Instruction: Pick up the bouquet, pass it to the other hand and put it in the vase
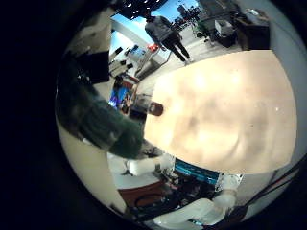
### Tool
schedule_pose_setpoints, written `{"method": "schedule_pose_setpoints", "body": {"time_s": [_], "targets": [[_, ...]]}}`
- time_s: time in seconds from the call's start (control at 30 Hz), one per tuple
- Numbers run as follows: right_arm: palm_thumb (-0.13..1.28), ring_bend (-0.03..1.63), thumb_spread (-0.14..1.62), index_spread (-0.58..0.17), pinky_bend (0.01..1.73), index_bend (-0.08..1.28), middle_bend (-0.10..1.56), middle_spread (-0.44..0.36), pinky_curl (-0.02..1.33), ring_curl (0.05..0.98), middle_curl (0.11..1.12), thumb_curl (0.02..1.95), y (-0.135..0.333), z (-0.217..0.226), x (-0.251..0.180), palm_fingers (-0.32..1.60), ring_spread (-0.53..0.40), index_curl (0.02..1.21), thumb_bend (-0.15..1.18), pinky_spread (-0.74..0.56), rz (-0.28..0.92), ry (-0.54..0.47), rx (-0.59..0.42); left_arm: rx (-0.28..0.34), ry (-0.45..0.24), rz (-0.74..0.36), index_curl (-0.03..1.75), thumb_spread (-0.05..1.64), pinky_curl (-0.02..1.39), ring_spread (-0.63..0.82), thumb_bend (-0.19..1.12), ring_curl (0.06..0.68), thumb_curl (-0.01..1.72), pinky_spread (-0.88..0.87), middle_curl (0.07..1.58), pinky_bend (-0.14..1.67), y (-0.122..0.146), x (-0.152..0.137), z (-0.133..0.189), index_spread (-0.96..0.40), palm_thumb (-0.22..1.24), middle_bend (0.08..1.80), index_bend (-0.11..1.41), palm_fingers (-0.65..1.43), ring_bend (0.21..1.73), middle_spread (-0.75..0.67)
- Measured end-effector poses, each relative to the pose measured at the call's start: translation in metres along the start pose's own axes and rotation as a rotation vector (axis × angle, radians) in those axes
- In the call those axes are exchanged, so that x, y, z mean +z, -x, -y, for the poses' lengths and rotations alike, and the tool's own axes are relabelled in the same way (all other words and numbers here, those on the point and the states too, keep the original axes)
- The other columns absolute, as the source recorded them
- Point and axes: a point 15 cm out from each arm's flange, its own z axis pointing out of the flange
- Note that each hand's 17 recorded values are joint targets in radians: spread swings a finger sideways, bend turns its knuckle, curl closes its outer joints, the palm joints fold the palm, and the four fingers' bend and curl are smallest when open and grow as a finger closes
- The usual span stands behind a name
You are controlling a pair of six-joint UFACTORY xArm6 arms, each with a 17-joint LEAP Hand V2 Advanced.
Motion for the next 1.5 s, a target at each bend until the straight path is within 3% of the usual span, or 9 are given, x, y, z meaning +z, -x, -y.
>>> {"method": "schedule_pose_setpoints", "body": {"time_s": [0.53,0.77,0.93,1.03,1.23,1.33,1.37,1.43,1.5], "targets": [[1.16,1.45,0.82,-0.194,1.24,1.26,1.40,-0.105,0.88,0.687,0.71,1.15,0.011,0.006,0.052,1.16,-0.184,0.77,-0.01,-0.21,0.037,0.111,-0.026,0.059,0.058,-0.032,0.32,0.98,0.16,0.46,-0.02,0.223,0.32,0.58,0.41,0.35,-0.039,0.038,0.001,0.12,0.30,0.42,0.17,0.27,0.52,0.18],[1.16,1.45,0.83,-0.193,1.23,1.26,1.40,-0.105,0.90,0.688,0.71,1.17,-0.010,0.003,0.067,1.16,-0.184,0.77,0.00,-0.21,-0.029,0.159,-0.007,0.079,0.063,-0.066,0.38,0.99,0.14,0.18,-0.02,0.232,0.33,0.37,0.53,0.36,-0.055,0.048,0.005,0.04,0.37,0.66,0.22,0.53,0.57,0.01],[1.15,1.45,0.83,-0.192,1.22,1.26,1.40,-0.105,0.91,0.688,0.71,1.18,-0.028,0.000,0.068,1.15,-0.184,0.76,-0.01,-0.21,-0.068,0.183,0.024,0.065,0.032,-0.094,0.44,1.01,0.19,-0.18,0.00,0.308,0.35,-0.04,0.63,0.66,-0.058,0.054,0.015,-0.10,0.46,0.75,0.22,0.98,0.86,-0.17],[1.16,1.45,0.83,-0.192,1.21,1.26,1.40,-0.105,0.92,0.689,0.71,1.18,-0.042,0.005,0.065,1.15,-0.184,0.76,0.00,-0.21,-0.116,0.164,0.032,0.062,0.008,-0.116,0.51,1.05,0.31,-0.33,0.09,0.411,0.41,-0.27,0.71,0.95,-0.056,0.052,0.021,-0.22,0.69,0.80,0.31,1.28,1.07,-0.26],[0.95,1.42,0.89,-0.203,1.18,1.21,1.36,-0.113,0.89,0.670,0.69,1.02,-0.052,0.011,0.063,1.12,-0.191,0.75,-0.07,-0.25,-0.146,0.126,0.056,0.071,-0.048,-0.136,0.72,1.06,0.47,-0.41,0.15,0.516,0.51,-0.44,0.84,1.30,-0.057,0.045,0.025,-0.43,0.86,0.96,0.61,1.26,1.29,-0.41],[0.79,1.37,0.93,-0.242,1.15,1.01,1.26,-0.128,0.85,0.644,0.66,0.90,-0.054,0.014,0.061,0.90,-0.208,0.72,-0.08,-0.32,-0.153,0.112,0.057,0.096,-0.072,-0.121,0.80,1.07,0.50,-0.42,0.15,0.543,0.55,-0.46,0.88,1.37,-0.062,0.039,0.023,-0.49,0.89,1.03,0.70,1.20,1.36,-0.44],[0.72,1.37,0.96,-0.269,1.17,0.77,1.14,-0.136,0.83,0.634,0.63,0.83,-0.054,0.014,0.061,0.60,-0.224,0.67,-0.07,-0.39,-0.152,0.114,0.058,0.102,-0.078,-0.116,0.82,1.08,0.51,-0.42,0.15,0.549,0.57,-0.46,0.89,1.38,-0.063,0.037,0.022,-0.51,0.91,1.04,0.72,1.19,1.38,-0.45],[0.68,1.33,0.97,-0.281,1.17,0.64,1.01,-0.131,0.85,0.635,0.60,0.78,-0.055,0.014,0.061,0.22,-0.219,0.65,-0.06,-0.36,-0.151,0.115,0.061,0.119,-0.104,-0.100,0.86,1.08,0.53,-0.42,0.15,0.560,0.59,-0.47,0.91,1.41,-0.066,0.026,0.022,-0.54,0.92,1.07,0.75,1.16,1.40,-0.47],[0.65,1.21,0.99,-0.314,1.06,0.53,0.88,-0.110,0.79,0.558,0.53,0.71,-0.056,0.014,0.061,0.04,-0.190,0.55,-0.05,-0.26,-0.149,0.115,0.062,0.159,-0.132,-0.062,0.90,1.09,0.54,-0.42,0.15,0.567,0.61,-0.47,0.93,1.43,-0.077,0.013,0.021,-0.57,0.93,1.09,0.77,1.14,1.42,-0.48]]}}
